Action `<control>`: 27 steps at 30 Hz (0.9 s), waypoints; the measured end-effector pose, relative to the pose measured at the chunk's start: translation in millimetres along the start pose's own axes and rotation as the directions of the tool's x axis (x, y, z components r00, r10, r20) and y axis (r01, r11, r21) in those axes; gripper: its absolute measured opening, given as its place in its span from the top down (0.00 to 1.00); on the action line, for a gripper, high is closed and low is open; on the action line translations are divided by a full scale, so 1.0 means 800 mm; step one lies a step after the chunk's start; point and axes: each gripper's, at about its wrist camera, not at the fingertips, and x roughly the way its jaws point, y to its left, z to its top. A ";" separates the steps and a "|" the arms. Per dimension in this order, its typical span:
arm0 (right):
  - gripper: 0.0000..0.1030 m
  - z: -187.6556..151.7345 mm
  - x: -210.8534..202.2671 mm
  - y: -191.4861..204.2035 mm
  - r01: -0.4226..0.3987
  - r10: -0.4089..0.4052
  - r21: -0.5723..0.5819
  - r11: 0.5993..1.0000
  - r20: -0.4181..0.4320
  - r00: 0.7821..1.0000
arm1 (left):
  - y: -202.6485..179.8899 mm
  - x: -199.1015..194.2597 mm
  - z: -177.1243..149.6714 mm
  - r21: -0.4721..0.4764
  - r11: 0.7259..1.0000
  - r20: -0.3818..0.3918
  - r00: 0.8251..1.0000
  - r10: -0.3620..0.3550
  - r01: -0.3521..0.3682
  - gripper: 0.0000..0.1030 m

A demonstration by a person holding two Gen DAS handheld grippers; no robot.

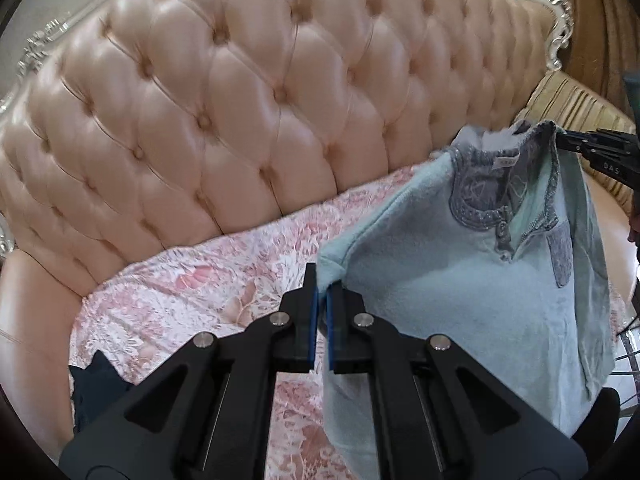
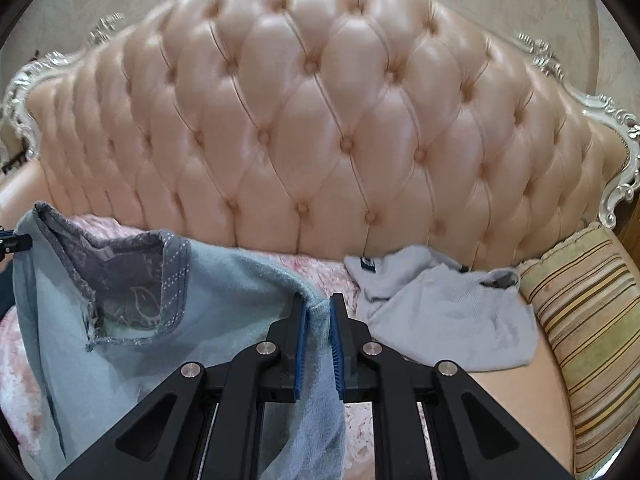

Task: Fold clothes
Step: 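Raise the shirt by its hem with both tools, shaking it out, then lay the shirt flat on the sheet and open both tools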

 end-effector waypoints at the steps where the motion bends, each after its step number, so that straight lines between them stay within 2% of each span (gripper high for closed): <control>1: 0.89 -0.003 0.017 -0.003 -0.004 0.005 0.013 1.000 -0.025 1.000 | 0.001 0.018 0.000 -0.003 1.000 -0.029 1.000 -0.003 0.002 0.96; 5: 0.89 -0.025 0.084 -0.010 -0.030 0.042 0.103 0.994 -0.114 0.993 | -0.001 0.085 -0.013 -0.002 1.000 -0.123 0.992 0.010 -0.010 0.96; 12: 0.86 -0.036 0.158 -0.003 -0.017 0.048 0.149 0.989 -0.210 0.976 | 0.008 0.153 -0.022 -0.050 0.999 -0.197 0.980 0.001 -0.011 0.92; 13: 0.81 -0.038 0.167 -0.003 -0.015 0.050 0.149 0.989 -0.234 0.971 | 0.009 0.160 -0.023 -0.053 0.999 -0.206 0.979 -0.003 -0.008 0.89; 14: 0.66 -0.040 0.177 -0.002 -0.008 0.048 0.149 0.989 -0.262 0.964 | 0.009 0.167 -0.024 -0.056 0.998 -0.215 0.977 -0.003 -0.009 0.78; 15: 0.57 -0.042 0.182 -0.001 -0.005 0.047 0.151 0.989 -0.279 0.959 | 0.008 0.171 -0.024 -0.062 0.998 -0.220 0.976 -0.007 -0.007 0.60; 16: 0.46 -0.044 0.187 0.000 -0.006 0.051 0.154 0.988 -0.292 0.955 | 0.011 0.174 -0.025 -0.081 0.997 -0.223 0.974 -0.023 0.005 0.50; 17: 0.45 -0.047 0.189 0.001 -0.023 0.070 0.161 0.987 -0.291 0.954 | 0.014 0.177 -0.026 -0.105 0.994 -0.226 0.973 -0.043 0.020 0.35; 18: 0.45 -0.048 0.188 0.002 -0.029 0.074 0.160 0.987 -0.288 0.955 | 0.017 0.178 -0.027 -0.124 0.992 -0.223 0.973 -0.056 0.029 0.33; 20: 0.36 -0.051 0.183 0.002 -0.046 0.092 0.171 0.984 -0.274 0.957 | 0.024 0.175 -0.030 -0.162 0.986 -0.213 0.973 -0.084 0.050 0.32; 21: 0.35 -0.051 0.179 0.001 -0.056 0.103 0.180 0.982 -0.264 0.959 | 0.027 0.174 -0.031 -0.175 0.983 -0.212 0.973 -0.088 0.051 0.31; 24: 0.35 -0.044 0.157 -0.005 -0.057 0.100 0.204 0.977 -0.211 0.972 | 0.034 0.155 -0.032 -0.193 0.981 -0.175 0.984 -0.038 0.003 0.31; 27: 0.35 -0.030 0.116 -0.005 -0.109 0.136 0.224 0.968 -0.107 0.985 | 0.033 0.108 -0.026 -0.184 0.982 -0.062 0.998 0.026 -0.037 0.31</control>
